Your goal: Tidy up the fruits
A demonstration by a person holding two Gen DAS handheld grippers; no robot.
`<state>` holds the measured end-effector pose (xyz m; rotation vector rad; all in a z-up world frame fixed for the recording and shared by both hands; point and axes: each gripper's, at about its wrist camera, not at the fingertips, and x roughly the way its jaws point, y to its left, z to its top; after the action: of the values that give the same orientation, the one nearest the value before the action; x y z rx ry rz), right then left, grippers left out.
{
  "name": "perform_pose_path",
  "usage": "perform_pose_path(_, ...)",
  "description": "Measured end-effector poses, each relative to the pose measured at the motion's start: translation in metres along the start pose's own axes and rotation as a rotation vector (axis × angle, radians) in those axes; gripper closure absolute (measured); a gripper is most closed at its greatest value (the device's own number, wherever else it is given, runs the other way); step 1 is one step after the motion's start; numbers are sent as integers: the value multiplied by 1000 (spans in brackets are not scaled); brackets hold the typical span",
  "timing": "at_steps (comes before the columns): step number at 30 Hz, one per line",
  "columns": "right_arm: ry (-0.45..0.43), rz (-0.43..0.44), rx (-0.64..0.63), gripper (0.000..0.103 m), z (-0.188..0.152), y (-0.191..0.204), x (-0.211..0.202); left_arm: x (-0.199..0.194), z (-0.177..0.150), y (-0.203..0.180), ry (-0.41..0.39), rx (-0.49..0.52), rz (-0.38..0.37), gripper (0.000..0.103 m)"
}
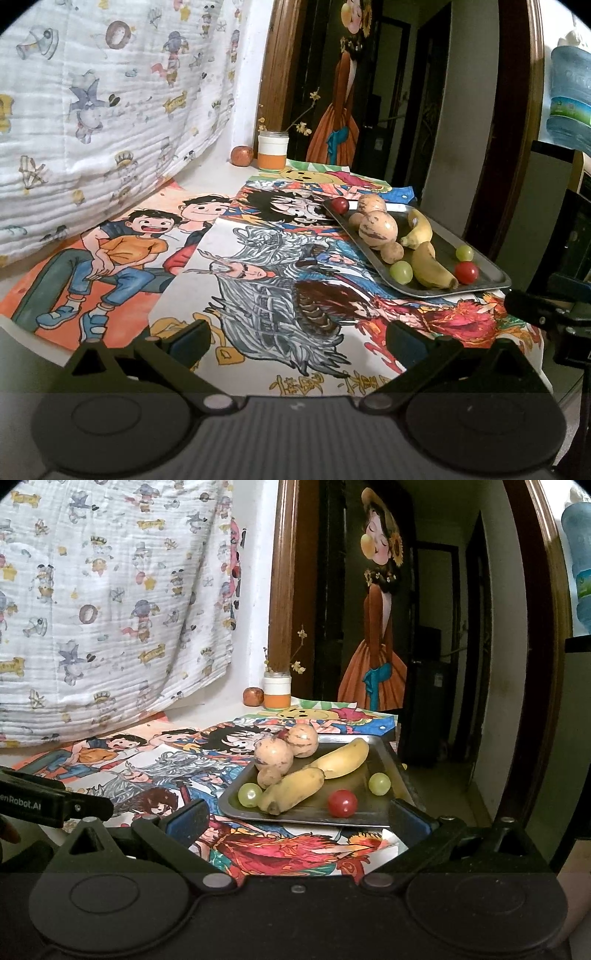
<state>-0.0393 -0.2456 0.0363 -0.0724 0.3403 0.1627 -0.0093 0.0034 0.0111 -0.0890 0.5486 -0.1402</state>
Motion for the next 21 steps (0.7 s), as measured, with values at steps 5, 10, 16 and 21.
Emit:
perform_pose_path(5, 1, 1, -1, 0, 0, 0, 0, -1, -1, 0, 1, -3, 0, 0)
perform_pose_path(10, 2, 1, -1, 0, 0, 1, 0, -1, -1, 0, 3, -3, -1, 0)
perform_pose_path(16, 1, 1, -1, 0, 0, 1, -1, -2, -2, 0, 4, -4, -1, 0)
perform_pose_path(21, 1, 1, -1, 0, 0, 1, -1, -2, -2, 0, 4, -4, -1, 0)
